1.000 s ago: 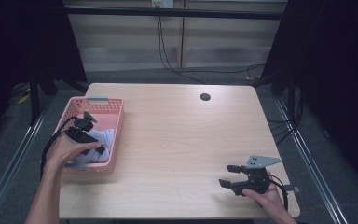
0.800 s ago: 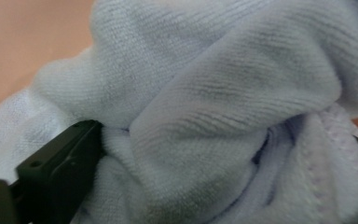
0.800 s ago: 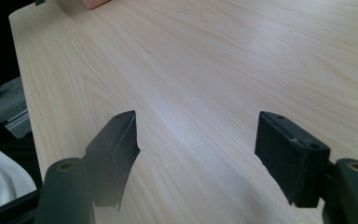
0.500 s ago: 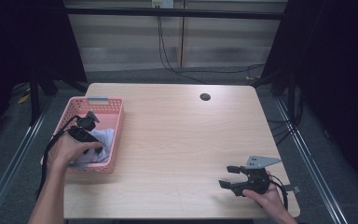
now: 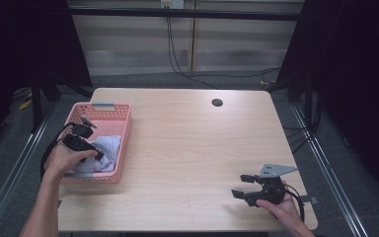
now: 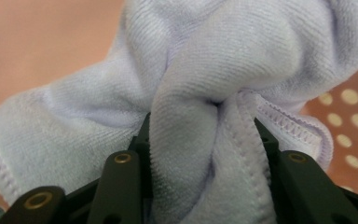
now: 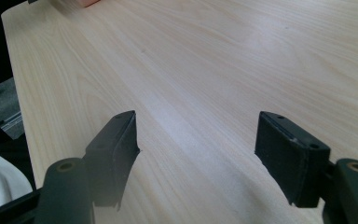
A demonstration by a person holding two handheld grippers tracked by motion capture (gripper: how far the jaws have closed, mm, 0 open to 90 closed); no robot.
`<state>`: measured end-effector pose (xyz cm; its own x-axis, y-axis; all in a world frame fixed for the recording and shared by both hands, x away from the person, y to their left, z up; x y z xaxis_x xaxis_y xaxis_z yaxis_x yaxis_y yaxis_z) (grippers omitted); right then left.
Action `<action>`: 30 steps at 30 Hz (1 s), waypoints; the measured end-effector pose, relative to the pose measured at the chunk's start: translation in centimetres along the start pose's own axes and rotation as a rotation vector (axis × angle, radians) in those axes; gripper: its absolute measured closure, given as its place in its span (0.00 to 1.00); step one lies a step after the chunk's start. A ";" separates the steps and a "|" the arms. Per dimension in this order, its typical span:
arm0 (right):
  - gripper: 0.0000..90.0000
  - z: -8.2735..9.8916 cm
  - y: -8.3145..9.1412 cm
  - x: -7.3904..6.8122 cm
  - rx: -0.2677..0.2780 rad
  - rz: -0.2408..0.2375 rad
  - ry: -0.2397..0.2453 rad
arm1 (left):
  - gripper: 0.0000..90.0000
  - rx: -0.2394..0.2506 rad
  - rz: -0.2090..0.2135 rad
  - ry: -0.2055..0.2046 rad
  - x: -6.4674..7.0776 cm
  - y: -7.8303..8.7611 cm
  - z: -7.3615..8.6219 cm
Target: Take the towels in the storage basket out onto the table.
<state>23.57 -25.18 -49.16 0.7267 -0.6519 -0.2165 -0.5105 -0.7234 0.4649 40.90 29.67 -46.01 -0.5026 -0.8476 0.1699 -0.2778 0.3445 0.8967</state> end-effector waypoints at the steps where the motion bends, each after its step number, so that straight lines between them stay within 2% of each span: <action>1: 0.33 0.0 0.0 0.0 -0.001 0.002 -0.001 | 0.65 0.013 0.008 -0.003 -0.1 0.2 0.2; 3: 0.33 0.0 -0.1 0.1 -0.003 0.001 -0.005 | 0.65 0.045 0.026 0.019 -0.4 0.8 0.4; 4: 0.33 0.0 -0.1 0.1 -0.003 0.003 -0.005 | 0.65 0.066 0.027 0.014 -0.5 1.0 0.5; 5: 0.33 0.0 -0.1 0.1 -0.003 0.003 -0.005 | 0.65 0.090 0.018 0.026 -0.6 1.3 0.6; 6: 0.33 0.0 -0.1 0.1 -0.004 0.005 -0.004 | 0.65 0.096 0.032 0.021 -0.6 1.5 0.6; 7: 0.33 0.0 -0.1 0.1 -0.006 0.010 -0.003 | 0.65 0.111 0.028 0.019 -0.6 1.7 0.7; 8: 0.33 0.0 -0.1 0.1 -0.006 0.011 -0.003 | 0.65 0.129 0.026 0.038 -0.5 1.9 0.7; 9: 0.33 0.0 0.0 0.1 -0.006 0.010 -0.003 | 0.65 0.138 0.026 0.024 -0.5 2.3 0.7; 10: 0.32 0.0 0.0 0.0 -0.005 0.012 -0.005 | 0.65 0.155 0.028 0.045 -0.4 2.4 0.7; 11: 0.32 0.0 0.0 0.0 -0.004 0.013 -0.005 | 0.65 0.162 0.040 0.051 -0.4 2.7 0.7; 13: 0.32 0.0 0.0 0.0 -0.005 0.010 -0.006 | 0.65 0.184 0.037 0.055 -0.6 3.2 0.8; 14: 0.32 0.0 0.0 0.0 -0.007 0.010 -0.007 | 0.65 0.189 0.055 0.066 -0.7 3.4 0.8; 16: 0.32 0.1 0.0 0.0 -0.009 0.010 -0.007 | 0.64 0.218 0.039 0.072 -0.7 3.7 0.8; 17: 0.32 0.1 0.0 0.0 -0.008 0.010 -0.007 | 0.64 0.221 0.046 0.069 -0.7 3.9 0.8; 19: 0.32 0.1 0.0 0.0 -0.007 0.009 -0.008 | 0.64 0.249 0.056 0.087 -0.7 4.2 0.7; 21: 0.32 0.0 0.0 0.0 -0.007 0.010 -0.010 | 0.64 0.256 0.052 0.093 -0.7 4.4 0.6; 23: 0.33 0.0 0.0 0.0 -0.008 0.011 -0.010 | 0.64 0.251 0.068 0.094 -0.8 4.7 0.4; 25: 0.33 0.1 0.0 0.0 -0.010 0.008 -0.012 | 0.64 0.266 0.052 0.096 -0.7 5.0 0.2; 26: 0.33 0.1 0.1 0.0 -0.011 0.005 -0.012 | 0.64 0.277 0.062 0.100 -0.7 5.2 0.2; 28: 0.32 0.1 0.1 0.0 -0.010 0.006 -0.011 | 0.64 0.317 0.053 0.107 -0.6 5.7 0.1; 30: 0.32 0.1 0.1 0.1 -0.009 0.005 -0.013 | 0.64 0.334 0.062 0.107 -0.7 6.2 0.1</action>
<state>23.52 -25.33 -49.19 0.7181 -0.6586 -0.2249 -0.5102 -0.7180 0.4734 39.47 32.41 -40.63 -0.4435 -0.8522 0.2778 -0.5108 0.4949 0.7030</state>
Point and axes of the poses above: each handheld gripper's, and its own axes: y roughly backward along the jaws, z roughly out of its underside, x roughly to its right, the point moved 2 cm from there along -y, roughly forward along the jaws, and after that the axes turned 7 degrees about x, right-handed, at the moved point
